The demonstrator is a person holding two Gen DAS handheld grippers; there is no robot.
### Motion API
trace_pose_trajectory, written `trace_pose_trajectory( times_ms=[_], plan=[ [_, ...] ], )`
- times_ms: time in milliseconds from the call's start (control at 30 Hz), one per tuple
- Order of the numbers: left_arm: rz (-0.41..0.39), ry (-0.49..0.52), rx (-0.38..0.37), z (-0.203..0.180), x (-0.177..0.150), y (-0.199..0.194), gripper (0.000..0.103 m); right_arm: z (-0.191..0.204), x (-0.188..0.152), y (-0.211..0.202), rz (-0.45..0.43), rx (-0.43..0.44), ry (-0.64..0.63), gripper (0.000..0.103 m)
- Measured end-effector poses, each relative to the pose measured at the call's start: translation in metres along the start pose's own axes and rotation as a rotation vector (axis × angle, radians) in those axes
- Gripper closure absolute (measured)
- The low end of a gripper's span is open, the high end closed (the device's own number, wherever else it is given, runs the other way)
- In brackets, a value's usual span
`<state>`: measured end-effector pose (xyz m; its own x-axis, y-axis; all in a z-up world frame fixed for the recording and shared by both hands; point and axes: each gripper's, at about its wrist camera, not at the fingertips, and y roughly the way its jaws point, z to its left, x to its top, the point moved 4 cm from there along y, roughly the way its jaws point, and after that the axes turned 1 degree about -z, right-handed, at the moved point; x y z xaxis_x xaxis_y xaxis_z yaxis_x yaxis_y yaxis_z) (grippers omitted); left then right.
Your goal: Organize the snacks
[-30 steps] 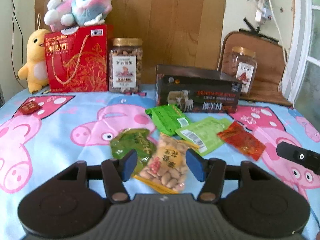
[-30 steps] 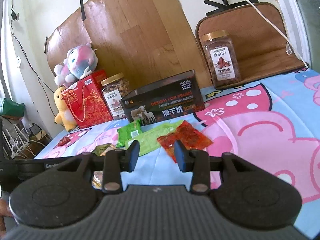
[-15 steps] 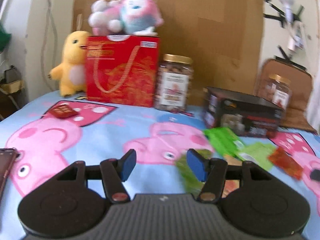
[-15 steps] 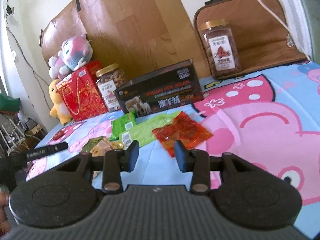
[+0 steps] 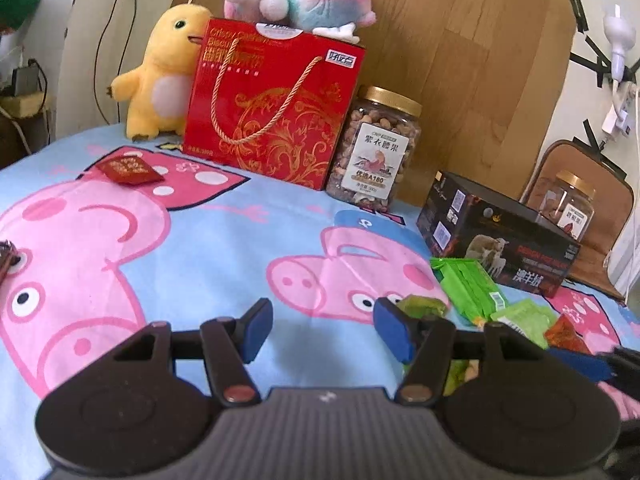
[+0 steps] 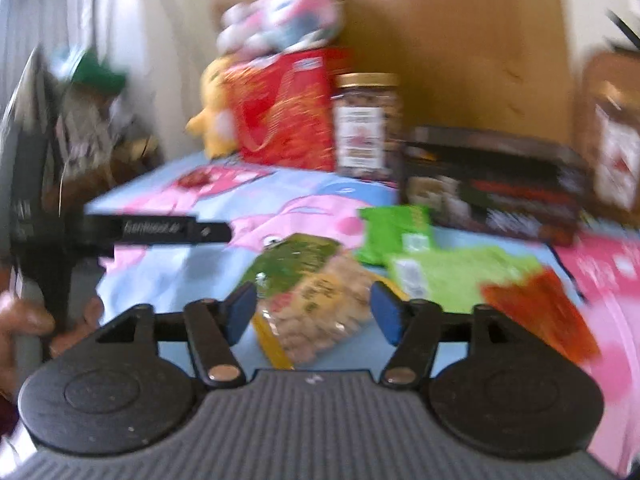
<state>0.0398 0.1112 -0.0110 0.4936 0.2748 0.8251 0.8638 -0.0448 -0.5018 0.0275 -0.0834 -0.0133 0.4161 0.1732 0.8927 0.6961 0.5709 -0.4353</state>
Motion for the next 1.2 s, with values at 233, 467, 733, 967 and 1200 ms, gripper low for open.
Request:
trace_pose_trajectory(
  times_ms=[233,467,733,967,1200],
  plan=[
    [0.018,-0.005,-0.027,0.001,0.000,0.004,0.046,-0.008,-0.002,0.023,0.062,-0.087,-0.148,0.052],
    [0.030,0.018,-0.045,-0.005,-0.002,0.002,0.046,-0.072,-0.028,-0.015,0.085,-0.217,0.040,0.060],
    [0.019,0.054,-0.041,-0.013,-0.002,0.002,0.046,-0.085,0.004,-0.045,-0.044,-0.134,0.114,0.057],
    [0.036,0.011,-0.050,-0.004,-0.001,0.005,0.046,-0.072,0.046,0.051,0.027,-0.055,0.075,0.037],
    [0.030,-0.013,-0.061,0.000,0.000,0.005,0.046,-0.056,0.044,0.106,0.165,-0.104,-0.023,0.046]
  ],
)
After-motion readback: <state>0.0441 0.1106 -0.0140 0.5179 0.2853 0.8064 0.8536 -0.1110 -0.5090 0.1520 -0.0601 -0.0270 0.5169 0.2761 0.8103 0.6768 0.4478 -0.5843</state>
